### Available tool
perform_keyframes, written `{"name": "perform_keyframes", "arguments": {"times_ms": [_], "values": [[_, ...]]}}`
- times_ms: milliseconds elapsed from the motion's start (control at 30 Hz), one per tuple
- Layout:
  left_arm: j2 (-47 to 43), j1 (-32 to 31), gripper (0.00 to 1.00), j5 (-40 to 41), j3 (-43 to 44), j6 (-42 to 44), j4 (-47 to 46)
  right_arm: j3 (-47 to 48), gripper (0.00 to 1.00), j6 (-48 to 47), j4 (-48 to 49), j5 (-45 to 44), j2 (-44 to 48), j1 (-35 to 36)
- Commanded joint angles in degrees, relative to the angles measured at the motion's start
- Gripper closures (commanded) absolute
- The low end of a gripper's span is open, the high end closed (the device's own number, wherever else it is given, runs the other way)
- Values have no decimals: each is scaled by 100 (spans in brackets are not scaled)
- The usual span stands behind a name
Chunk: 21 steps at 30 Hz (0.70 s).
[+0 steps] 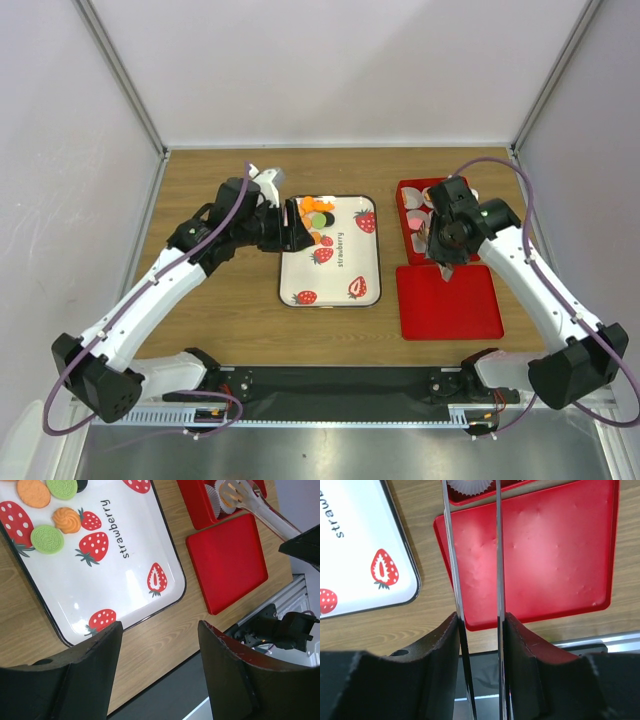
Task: Pack the cookies
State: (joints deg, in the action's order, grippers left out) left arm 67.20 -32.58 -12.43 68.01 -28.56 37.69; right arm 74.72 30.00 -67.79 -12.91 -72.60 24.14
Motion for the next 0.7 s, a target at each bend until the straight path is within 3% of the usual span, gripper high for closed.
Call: {"name": "perform_keyframes", "arguments": {"times_ms": [0, 333, 667], "values": [[-23, -12, 32, -102, 99, 148, -148, -97, 71, -12, 389, -72, -123, -41], [223, -12, 32, -129, 134, 324, -183, -274, 71, 6, 837, -194, -483, -67], [496, -12, 32, -217, 265, 307, -263, -309, 64, -38, 811, -265, -563, -85]]}}
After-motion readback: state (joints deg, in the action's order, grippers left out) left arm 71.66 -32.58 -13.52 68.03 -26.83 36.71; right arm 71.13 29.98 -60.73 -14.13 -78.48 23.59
